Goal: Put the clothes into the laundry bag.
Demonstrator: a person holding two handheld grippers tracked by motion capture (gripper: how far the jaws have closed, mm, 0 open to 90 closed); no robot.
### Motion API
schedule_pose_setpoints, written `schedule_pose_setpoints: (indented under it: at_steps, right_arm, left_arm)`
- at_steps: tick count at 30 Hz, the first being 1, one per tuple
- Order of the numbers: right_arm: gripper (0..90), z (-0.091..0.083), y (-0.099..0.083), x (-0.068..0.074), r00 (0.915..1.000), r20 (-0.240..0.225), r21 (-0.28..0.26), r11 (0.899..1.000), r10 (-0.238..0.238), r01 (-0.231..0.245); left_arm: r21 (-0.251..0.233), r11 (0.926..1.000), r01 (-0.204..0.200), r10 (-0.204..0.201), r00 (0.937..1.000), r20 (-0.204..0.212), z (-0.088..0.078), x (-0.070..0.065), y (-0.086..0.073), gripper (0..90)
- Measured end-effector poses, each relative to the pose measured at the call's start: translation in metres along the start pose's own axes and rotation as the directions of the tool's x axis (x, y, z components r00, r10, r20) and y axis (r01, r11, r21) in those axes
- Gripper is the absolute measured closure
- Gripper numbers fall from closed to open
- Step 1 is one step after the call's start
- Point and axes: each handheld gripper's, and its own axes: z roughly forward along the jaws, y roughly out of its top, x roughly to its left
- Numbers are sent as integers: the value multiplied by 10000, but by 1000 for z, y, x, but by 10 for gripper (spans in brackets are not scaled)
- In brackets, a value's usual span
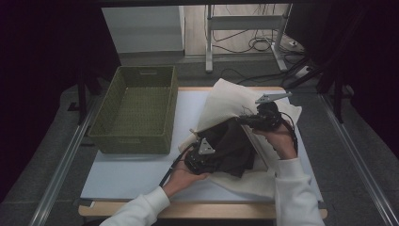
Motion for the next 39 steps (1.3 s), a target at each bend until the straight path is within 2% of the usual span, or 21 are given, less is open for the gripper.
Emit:
schedule_pose_setpoints:
  at_steps: [4, 9, 22, 39]
  right_arm:
    - [873, 0, 0, 0, 10000, 15, 0, 10000, -3, 3]
    - [873, 0, 0, 0, 10000, 5, 5, 10000, -5, 5]
    - [874, -2, 1, 3, 9999, -39, 10, 9999, -106, 106]
    - [873, -2, 2, 3, 9999, -90, 10, 9999, -135, 135]
  left_arm:
    - [22, 10000, -10, 10, 10000, 17, 1, 0, 3, 659]
    - [1, 9996, 267, -267, 9994, 216, 3, 5, 6, 709]
    - [-104, 9986, 514, -514, 9987, 20, 11, 12, 14, 726]
    - [-45, 9982, 597, -597, 9981, -146, 21, 15, 24, 724]
